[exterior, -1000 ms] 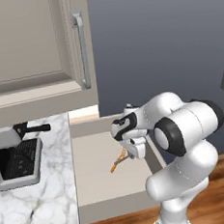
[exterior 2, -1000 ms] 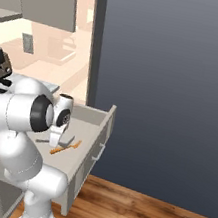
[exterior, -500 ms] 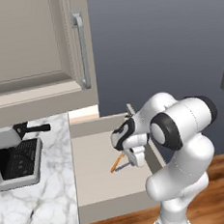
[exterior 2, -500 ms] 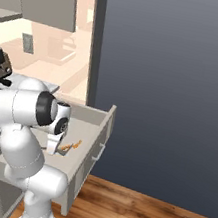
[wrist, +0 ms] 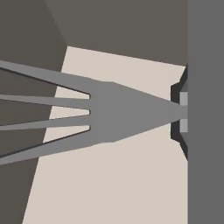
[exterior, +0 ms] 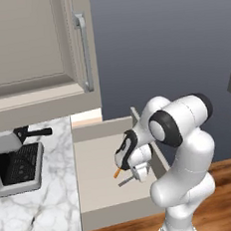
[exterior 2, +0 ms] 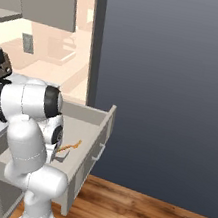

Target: Organize the utensils by type. Pick up the wooden spoons from the counter and place them in the open cabinet. Then pick up the metallic utensils from the counter and place them in the open drawer.

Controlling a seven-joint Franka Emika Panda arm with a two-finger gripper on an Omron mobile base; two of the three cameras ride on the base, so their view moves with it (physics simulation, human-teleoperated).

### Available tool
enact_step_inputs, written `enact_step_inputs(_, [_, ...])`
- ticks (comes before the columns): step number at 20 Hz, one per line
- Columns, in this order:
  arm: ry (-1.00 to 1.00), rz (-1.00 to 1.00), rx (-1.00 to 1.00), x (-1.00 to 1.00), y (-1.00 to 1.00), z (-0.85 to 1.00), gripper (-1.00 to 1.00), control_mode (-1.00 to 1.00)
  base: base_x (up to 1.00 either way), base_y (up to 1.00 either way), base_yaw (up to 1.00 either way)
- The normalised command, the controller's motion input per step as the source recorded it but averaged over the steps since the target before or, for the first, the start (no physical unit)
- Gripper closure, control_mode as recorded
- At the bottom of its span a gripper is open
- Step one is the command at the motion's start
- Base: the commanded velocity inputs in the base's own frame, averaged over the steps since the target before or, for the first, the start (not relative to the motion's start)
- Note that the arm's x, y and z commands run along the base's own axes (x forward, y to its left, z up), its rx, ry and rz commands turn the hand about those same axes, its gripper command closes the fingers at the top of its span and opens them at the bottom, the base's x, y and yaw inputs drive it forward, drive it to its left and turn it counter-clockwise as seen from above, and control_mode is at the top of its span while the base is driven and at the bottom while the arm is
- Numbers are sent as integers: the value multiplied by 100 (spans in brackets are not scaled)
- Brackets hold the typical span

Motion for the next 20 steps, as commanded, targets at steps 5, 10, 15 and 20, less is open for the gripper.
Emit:
enact_step_inputs(5, [0,0,0,18,11,-27,100,-100,0,0,0])
enact_step_inputs(10, [0,0,0,20,11,-27,100,-100,0,0,0])
enact_step_inputs(15, [4,0,0,22,4,-32,100,-100,0,0,0])
enact_step_inputs(20, [4,0,0,27,0,-28,100,-100,0,0,0])
